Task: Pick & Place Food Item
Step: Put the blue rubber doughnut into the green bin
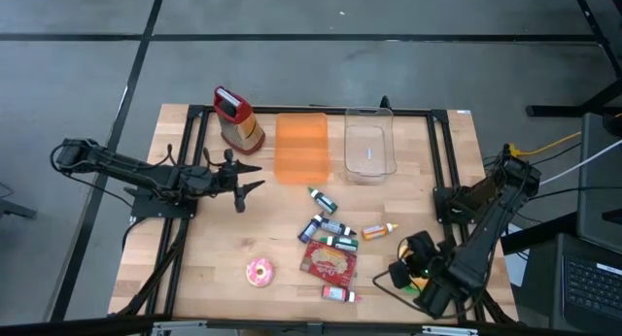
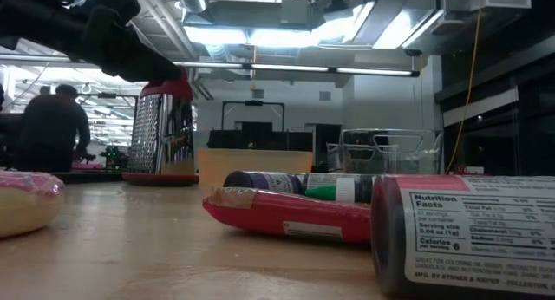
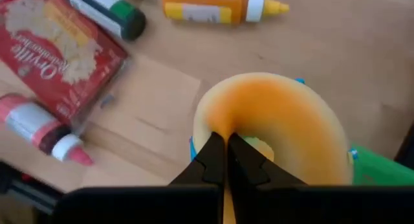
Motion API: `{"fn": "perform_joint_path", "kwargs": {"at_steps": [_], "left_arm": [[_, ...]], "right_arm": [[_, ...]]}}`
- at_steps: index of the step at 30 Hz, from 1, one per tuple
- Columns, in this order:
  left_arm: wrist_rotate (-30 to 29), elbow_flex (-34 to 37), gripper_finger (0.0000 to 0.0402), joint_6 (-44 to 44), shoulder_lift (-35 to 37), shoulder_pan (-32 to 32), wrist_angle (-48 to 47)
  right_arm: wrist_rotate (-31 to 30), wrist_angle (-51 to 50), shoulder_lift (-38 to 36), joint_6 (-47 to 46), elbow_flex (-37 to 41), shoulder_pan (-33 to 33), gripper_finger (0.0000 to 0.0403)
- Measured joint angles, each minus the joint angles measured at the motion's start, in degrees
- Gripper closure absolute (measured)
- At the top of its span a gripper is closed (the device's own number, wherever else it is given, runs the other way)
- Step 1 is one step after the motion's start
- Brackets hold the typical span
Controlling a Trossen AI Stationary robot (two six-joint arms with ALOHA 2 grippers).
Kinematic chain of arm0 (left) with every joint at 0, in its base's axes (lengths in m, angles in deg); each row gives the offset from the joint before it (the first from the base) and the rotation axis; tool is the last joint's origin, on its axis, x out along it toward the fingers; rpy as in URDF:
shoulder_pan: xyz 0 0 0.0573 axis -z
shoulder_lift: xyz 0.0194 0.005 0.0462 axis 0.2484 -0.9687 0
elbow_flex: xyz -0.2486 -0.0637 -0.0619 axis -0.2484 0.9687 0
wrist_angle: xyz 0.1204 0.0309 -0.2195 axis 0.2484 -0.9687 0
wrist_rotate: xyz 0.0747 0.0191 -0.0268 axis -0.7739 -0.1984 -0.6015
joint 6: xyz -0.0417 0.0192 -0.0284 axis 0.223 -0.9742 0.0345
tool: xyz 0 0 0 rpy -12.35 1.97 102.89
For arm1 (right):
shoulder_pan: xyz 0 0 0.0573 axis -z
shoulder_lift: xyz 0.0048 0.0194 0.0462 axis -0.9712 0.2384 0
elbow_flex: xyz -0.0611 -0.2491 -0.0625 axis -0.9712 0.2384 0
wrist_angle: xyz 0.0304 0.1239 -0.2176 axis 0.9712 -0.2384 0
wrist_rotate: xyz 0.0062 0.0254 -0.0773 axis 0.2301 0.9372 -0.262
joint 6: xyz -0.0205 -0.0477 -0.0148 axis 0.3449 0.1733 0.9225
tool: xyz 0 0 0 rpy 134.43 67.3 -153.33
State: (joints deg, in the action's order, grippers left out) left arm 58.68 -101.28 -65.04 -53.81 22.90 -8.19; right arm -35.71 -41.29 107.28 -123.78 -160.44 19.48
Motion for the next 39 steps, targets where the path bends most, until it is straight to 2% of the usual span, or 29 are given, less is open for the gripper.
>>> {"fn": "perform_joint_path", "kwargs": {"at_steps": [11, 21, 31, 36, 39], "left_arm": [[1.69, 0.00, 0.0219, -0.91, 0.00, -1.95, 0.17], [1.74, 0.00, 0.0219, 0.41, 0.00, -1.95, -1.15], [1.74, 0.00, 0.0219, 0.65, 0.00, -1.95, -1.17], [1.74, 0.00, 0.0219, 0.68, 0.00, -1.95, -1.19], [1.82, 0.00, 0.0219, 1.02, 0.00, -1.95, -1.19]], "right_arm": [[0.64, 0.77, 0.56, -0.09, 0.08, -0.54, 0.0401], [10.25, 1.52, 4.59, -0.10, 0.08, -3.18, 0.0401], [10.06, 3.39, 7.76, -0.11, 0.08, -4.86, 0.0400], [6.85, 4.95, 8.41, -0.12, 0.06, -4.96, 0.0397], [5.99, 4.60, 8.41, -0.15, 0.06, -4.94, 0.0381]]}}
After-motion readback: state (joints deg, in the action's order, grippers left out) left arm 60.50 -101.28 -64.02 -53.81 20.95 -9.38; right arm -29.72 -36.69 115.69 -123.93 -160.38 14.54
